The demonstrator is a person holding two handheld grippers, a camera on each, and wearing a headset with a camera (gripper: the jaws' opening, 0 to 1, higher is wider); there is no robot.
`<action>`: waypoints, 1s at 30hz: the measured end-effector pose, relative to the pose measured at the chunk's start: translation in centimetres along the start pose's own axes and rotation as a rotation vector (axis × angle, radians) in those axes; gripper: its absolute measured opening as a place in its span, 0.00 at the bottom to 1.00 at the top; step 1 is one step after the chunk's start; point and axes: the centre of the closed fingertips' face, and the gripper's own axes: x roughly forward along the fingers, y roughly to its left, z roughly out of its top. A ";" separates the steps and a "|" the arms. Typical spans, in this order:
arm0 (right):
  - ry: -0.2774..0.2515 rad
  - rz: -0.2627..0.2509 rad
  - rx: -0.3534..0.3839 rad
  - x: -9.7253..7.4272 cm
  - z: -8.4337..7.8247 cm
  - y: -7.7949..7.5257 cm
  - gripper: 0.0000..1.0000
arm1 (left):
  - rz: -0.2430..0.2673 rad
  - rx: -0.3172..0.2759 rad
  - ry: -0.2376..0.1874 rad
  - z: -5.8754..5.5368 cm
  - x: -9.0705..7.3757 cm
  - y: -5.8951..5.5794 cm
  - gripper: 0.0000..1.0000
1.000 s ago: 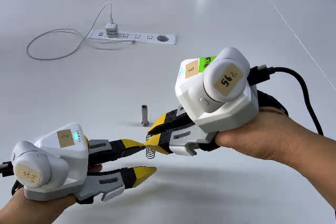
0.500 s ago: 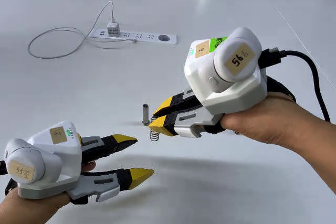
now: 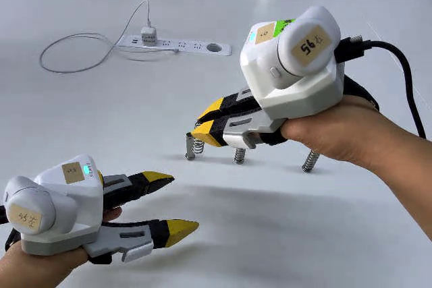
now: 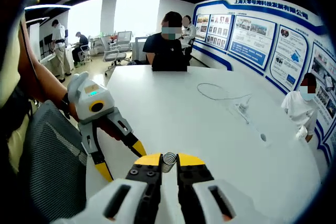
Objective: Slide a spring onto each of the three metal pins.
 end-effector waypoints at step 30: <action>-0.001 -0.043 0.021 3.4 0.0 -3.8 0.11 | -0.002 -0.008 0.006 -0.2 0.1 0.0 0.54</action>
